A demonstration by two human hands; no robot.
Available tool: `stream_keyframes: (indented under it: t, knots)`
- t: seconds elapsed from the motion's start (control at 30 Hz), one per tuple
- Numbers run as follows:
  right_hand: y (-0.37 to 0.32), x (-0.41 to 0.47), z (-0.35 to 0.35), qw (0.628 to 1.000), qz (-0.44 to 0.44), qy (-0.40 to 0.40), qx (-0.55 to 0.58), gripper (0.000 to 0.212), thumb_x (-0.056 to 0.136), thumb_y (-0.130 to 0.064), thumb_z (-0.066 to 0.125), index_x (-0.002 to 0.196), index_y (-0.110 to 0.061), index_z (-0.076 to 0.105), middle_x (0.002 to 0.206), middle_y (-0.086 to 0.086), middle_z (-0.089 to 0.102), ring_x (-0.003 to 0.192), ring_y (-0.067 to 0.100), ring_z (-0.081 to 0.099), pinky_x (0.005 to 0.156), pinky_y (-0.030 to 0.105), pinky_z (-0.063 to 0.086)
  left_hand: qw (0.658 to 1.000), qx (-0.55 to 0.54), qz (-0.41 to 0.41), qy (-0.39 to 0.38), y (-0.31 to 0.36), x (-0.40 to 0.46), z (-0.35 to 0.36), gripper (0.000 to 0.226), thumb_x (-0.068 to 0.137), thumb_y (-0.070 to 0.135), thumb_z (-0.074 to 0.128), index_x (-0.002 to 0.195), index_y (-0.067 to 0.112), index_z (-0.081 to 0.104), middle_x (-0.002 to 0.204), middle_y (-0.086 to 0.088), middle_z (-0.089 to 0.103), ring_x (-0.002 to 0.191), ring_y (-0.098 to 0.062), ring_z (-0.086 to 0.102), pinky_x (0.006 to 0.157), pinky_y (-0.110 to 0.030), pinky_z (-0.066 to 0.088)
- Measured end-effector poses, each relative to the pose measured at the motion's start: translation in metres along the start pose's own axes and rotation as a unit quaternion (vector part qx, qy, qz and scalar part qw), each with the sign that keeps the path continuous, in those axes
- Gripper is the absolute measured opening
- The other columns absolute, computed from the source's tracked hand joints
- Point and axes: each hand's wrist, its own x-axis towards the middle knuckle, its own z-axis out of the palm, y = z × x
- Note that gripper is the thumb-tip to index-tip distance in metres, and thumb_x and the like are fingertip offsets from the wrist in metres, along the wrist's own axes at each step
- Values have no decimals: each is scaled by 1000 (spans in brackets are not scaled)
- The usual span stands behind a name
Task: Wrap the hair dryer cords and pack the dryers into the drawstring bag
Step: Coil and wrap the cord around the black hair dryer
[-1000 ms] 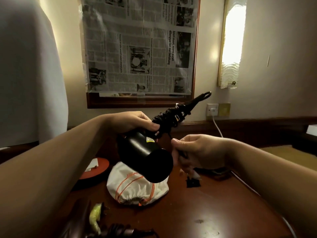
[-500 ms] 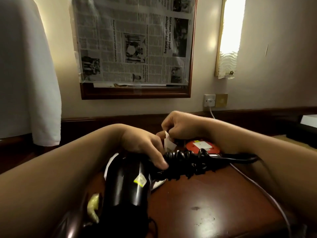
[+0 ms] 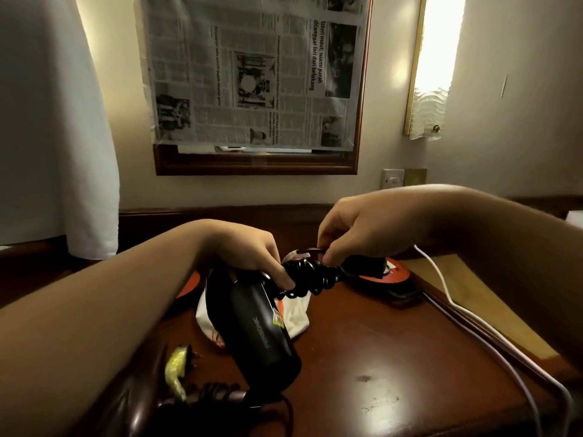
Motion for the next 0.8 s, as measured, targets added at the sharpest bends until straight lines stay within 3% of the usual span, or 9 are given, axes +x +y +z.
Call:
stream_keyframes:
  t: [0.13, 0.23, 0.4, 0.53, 0.67, 0.73, 0.8]
  knots:
    - [10, -3, 25, 990, 4, 107, 95, 24, 89, -37, 78, 108, -23, 72, 94, -2, 76, 78, 9, 73, 63, 19, 54, 998, -48, 14, 29, -16, -1, -7, 45, 74, 57, 83, 88, 14, 82, 88, -7, 76, 82, -21, 70, 78, -34, 53]
    - [19, -1, 50, 969, -14, 232, 83, 27, 82, -42, 84, 96, -27, 66, 93, -4, 71, 81, 10, 70, 67, 27, 60, 995, -89, 32, 38, -28, -3, -10, 55, 71, 60, 84, 89, 8, 80, 89, -12, 73, 82, -25, 66, 77, -34, 50]
    - [35, 13, 86, 911, -121, 387, 68, 29, 81, -47, 84, 93, -30, 64, 96, -13, 58, 84, 4, 60, 67, 17, 49, 987, -149, 54, 11, -41, -1, -10, 51, 72, 60, 84, 78, 11, 72, 75, -9, 58, 69, -23, 52, 70, -34, 40]
    - [42, 20, 95, 891, -159, 422, -59, 47, 83, -69, 69, 100, -25, 65, 97, -12, 57, 87, 5, 52, 73, 22, 50, 981, -178, 73, -14, -44, 0, -7, 40, 75, 54, 81, 69, 17, 70, 68, -2, 59, 63, -18, 52, 69, -33, 41]
    - [44, 23, 88, 845, -158, 456, -231, 64, 79, -84, 56, 94, -22, 64, 97, -4, 57, 98, 17, 46, 81, 38, 47, 980, -178, 78, -40, -44, 2, -3, 51, 65, 59, 88, 72, 12, 68, 71, -7, 60, 63, -21, 55, 67, -32, 43]
    - [43, 21, 83, 855, -149, 430, -247, 75, 71, -91, 54, 102, -23, 59, 106, -3, 50, 103, 18, 42, 87, 36, 43, 980, -172, 76, -62, -43, 5, -1, 60, 64, 57, 90, 85, 4, 73, 81, -15, 65, 71, -25, 59, 73, -37, 47]
    - [38, 18, 79, 898, -121, 352, -233, 91, 66, -96, 54, 123, -25, 51, 119, -6, 47, 109, 15, 43, 94, 33, 42, 980, -157, 70, -95, -39, 9, 2, 68, 65, 56, 90, 96, -2, 74, 90, -20, 68, 78, -29, 62, 82, -42, 48]
